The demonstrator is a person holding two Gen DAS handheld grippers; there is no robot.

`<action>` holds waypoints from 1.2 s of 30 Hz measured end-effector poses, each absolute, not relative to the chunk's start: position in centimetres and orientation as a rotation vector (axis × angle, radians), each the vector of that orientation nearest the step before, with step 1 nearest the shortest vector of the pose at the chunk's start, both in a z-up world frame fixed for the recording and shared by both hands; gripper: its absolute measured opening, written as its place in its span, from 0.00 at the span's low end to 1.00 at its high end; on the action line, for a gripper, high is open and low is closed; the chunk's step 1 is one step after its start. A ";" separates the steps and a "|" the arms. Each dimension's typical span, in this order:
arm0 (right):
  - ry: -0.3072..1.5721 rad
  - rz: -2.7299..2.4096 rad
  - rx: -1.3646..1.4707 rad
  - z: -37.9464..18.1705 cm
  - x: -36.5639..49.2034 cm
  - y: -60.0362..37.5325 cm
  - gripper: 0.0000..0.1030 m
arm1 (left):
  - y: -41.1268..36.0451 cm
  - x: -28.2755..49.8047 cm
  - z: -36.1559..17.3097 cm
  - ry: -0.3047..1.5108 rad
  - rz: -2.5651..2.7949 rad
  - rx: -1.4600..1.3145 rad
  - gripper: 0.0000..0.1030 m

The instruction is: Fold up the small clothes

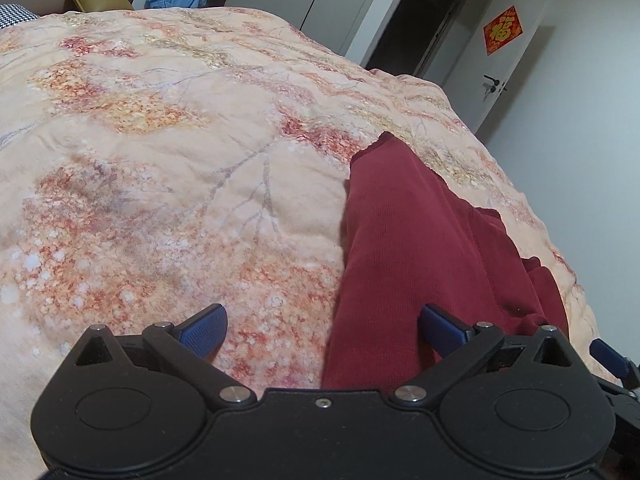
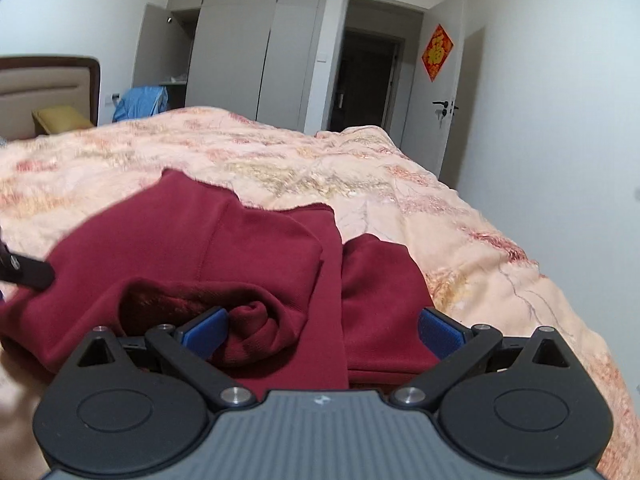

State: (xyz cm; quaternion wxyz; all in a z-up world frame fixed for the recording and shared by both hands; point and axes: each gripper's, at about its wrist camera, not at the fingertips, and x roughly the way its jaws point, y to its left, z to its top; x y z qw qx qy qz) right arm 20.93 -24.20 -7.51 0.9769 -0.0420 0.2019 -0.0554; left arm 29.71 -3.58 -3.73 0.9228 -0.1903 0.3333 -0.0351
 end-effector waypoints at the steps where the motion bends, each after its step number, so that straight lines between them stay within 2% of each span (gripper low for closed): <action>1: 0.406 -0.104 -0.072 -7.3 20.7 -24.2 1.00 | -3.6 29.7 -3.7 0.686 -0.072 -0.391 0.99; 11: 0.488 -0.178 -0.135 -8.5 21.7 -23.7 1.00 | -3.6 29.7 -3.6 0.695 -0.076 -0.390 0.99; 16: 0.467 -0.185 -0.132 -8.7 20.2 -23.5 1.00 | -3.6 29.6 -3.7 0.696 -0.074 -0.384 0.99; 25: 0.476 -0.181 -0.123 -8.3 23.4 -23.6 1.00 | -3.8 29.5 -3.7 0.701 -0.078 -0.379 0.99; 36: 0.495 -0.247 -0.010 -9.2 19.0 -25.6 1.00 | -3.8 29.5 -4.4 0.701 -0.088 -0.373 0.99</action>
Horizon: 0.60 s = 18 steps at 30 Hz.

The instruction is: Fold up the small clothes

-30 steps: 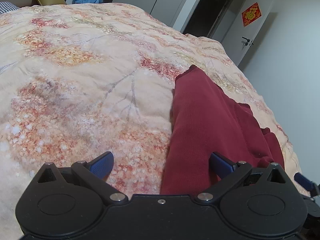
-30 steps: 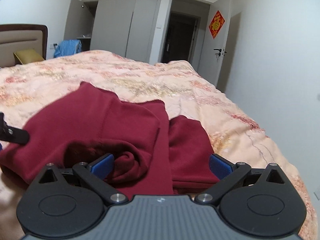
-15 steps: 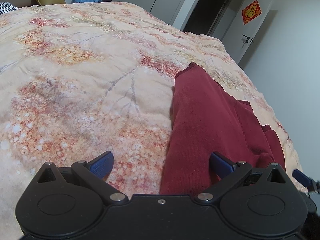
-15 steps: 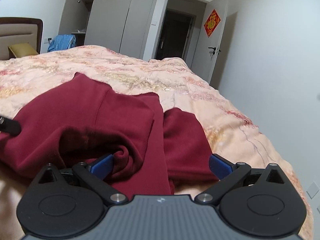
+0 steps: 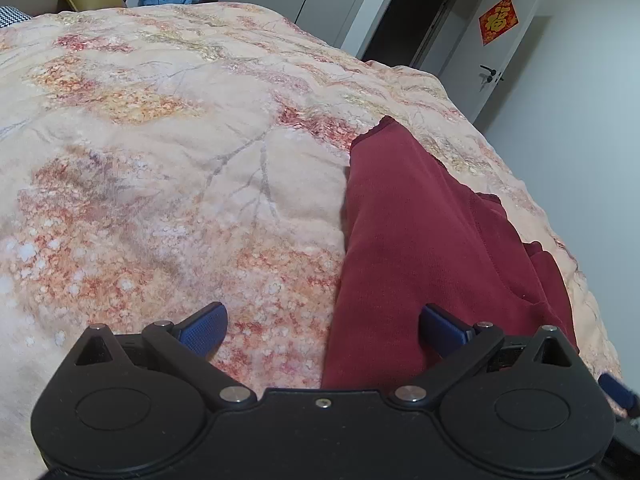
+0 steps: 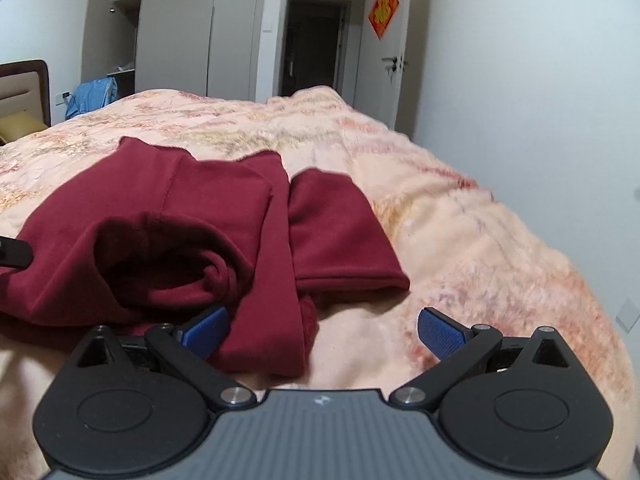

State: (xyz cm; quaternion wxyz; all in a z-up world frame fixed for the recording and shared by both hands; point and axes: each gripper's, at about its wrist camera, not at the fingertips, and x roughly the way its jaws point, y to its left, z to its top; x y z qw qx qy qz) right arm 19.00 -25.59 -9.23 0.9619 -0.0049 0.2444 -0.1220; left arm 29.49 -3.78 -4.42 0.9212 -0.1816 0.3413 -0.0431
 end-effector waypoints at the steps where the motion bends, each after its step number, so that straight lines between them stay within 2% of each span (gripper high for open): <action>1: 0.480 -0.241 -0.021 -8.9 19.0 -25.4 1.00 | -3.8 29.5 -4.4 0.702 -0.090 -0.373 0.99; 11: 0.465 -0.222 -0.100 -8.6 23.1 -23.7 1.00 | -3.6 29.5 -4.2 0.709 -0.097 -0.378 0.99; 18: 0.403 -0.368 -0.111 -10.1 19.5 -25.5 1.00 | -3.6 29.5 -4.4 0.710 -0.146 -0.371 0.99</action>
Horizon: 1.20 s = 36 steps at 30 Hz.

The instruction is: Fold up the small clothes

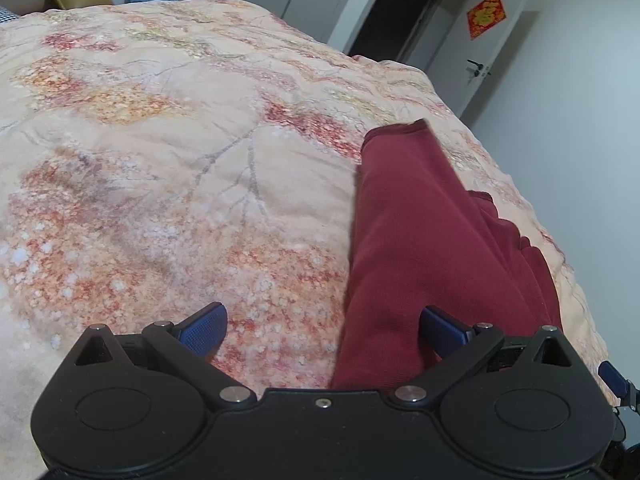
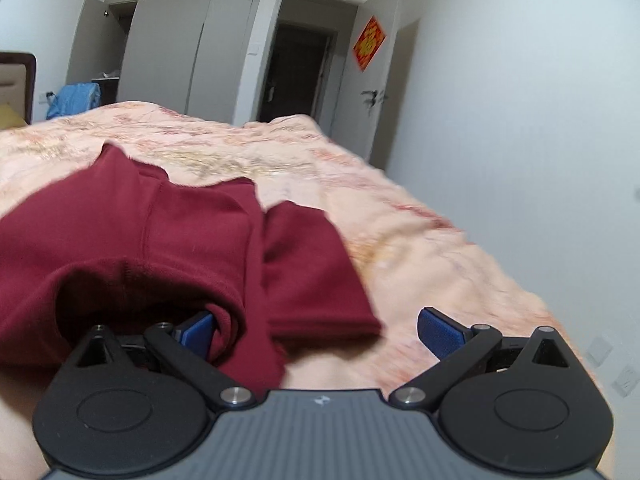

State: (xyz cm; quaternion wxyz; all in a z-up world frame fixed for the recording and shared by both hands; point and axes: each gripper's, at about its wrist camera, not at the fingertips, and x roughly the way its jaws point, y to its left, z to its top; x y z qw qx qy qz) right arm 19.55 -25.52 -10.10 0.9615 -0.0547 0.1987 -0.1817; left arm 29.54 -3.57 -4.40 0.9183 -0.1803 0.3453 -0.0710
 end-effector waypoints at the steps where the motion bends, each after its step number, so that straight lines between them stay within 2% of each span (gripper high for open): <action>1: 0.396 -0.380 -0.122 -10.3 19.1 -25.7 1.00 | -3.7 29.5 -4.5 0.709 -0.141 -0.366 0.99; 20: 0.371 -0.181 -0.071 -7.2 14.2 -28.7 1.00 | -3.4 29.4 -4.6 0.699 -0.128 -0.390 0.99; 27: 0.446 0.046 0.253 -6.4 18.9 -31.7 1.00 | -3.6 29.4 -4.5 0.705 -0.131 -0.370 0.99; 31: 0.460 0.116 0.266 -6.2 22.5 -31.5 0.99 | -3.6 29.5 -4.5 0.708 -0.131 -0.370 0.99; 32: 0.457 0.131 0.258 -6.0 23.3 -31.3 0.97 | -3.6 29.5 -4.5 0.707 -0.132 -0.367 0.99; 34: 0.455 0.157 0.250 -5.6 24.4 -30.9 0.82 | -3.6 29.6 -4.6 0.707 -0.133 -0.364 0.99; 36: 0.457 0.186 0.243 -5.5 25.2 -30.4 0.77 | -3.6 29.7 -4.7 0.706 -0.133 -0.361 1.00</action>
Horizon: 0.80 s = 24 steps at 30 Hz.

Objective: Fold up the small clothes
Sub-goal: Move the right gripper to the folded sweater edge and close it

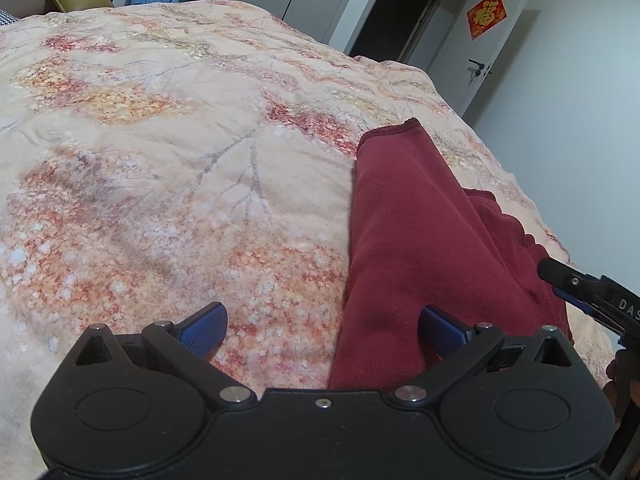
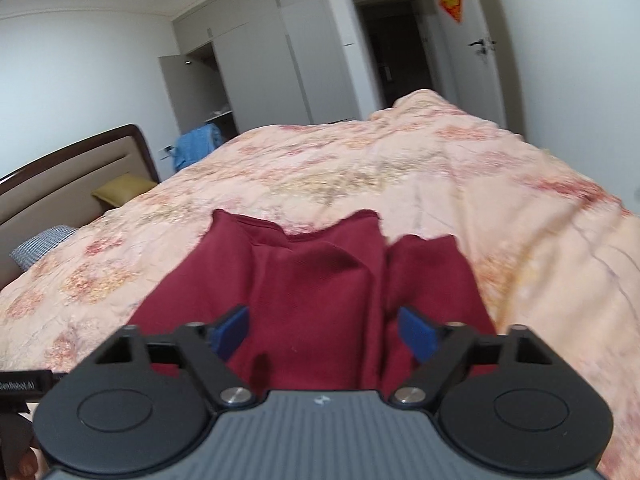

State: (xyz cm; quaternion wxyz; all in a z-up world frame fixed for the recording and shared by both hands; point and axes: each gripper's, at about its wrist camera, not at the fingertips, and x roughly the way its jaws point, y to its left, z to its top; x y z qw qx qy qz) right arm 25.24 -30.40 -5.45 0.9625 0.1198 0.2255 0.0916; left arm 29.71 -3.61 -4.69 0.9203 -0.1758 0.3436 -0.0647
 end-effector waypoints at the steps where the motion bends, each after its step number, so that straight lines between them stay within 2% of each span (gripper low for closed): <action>1: 0.455 0.197 0.235 -5.4 25.5 -30.2 0.72 | -3.6 29.7 -4.7 0.705 -0.134 -0.360 1.00; 5: 0.494 0.218 0.236 -6.3 26.2 -29.7 0.67 | -3.7 29.9 -4.9 0.703 -0.139 -0.355 1.00; 12: 0.538 0.231 0.415 -8.2 26.5 -31.8 0.62 | -3.8 30.0 -5.2 0.700 -0.139 -0.348 1.00; 14: 0.544 0.228 0.402 -8.3 26.5 -31.5 0.48 | -3.9 30.0 -5.1 0.701 -0.134 -0.340 1.00; 15: 0.539 0.214 0.385 -8.3 26.5 -31.3 0.30 | -3.9 30.1 -5.0 0.704 -0.131 -0.340 1.00; 16: 0.533 0.200 0.371 -8.1 26.5 -31.1 0.17 | -4.0 30.2 -4.8 0.708 -0.127 -0.345 1.00; 17: 0.527 0.191 0.366 -8.0 26.6 -31.1 0.15 | -4.0 30.2 -4.5 0.707 -0.125 -0.352 0.99; 18: 0.517 0.187 0.377 -7.8 26.6 -31.4 0.09 | -4.0 30.3 -4.1 0.699 -0.128 -0.360 0.99; 24: 0.415 0.174 0.340 -4.6 26.1 -32.8 0.07 | -5.0 31.5 -1.8 0.635 -0.177 -0.369 0.99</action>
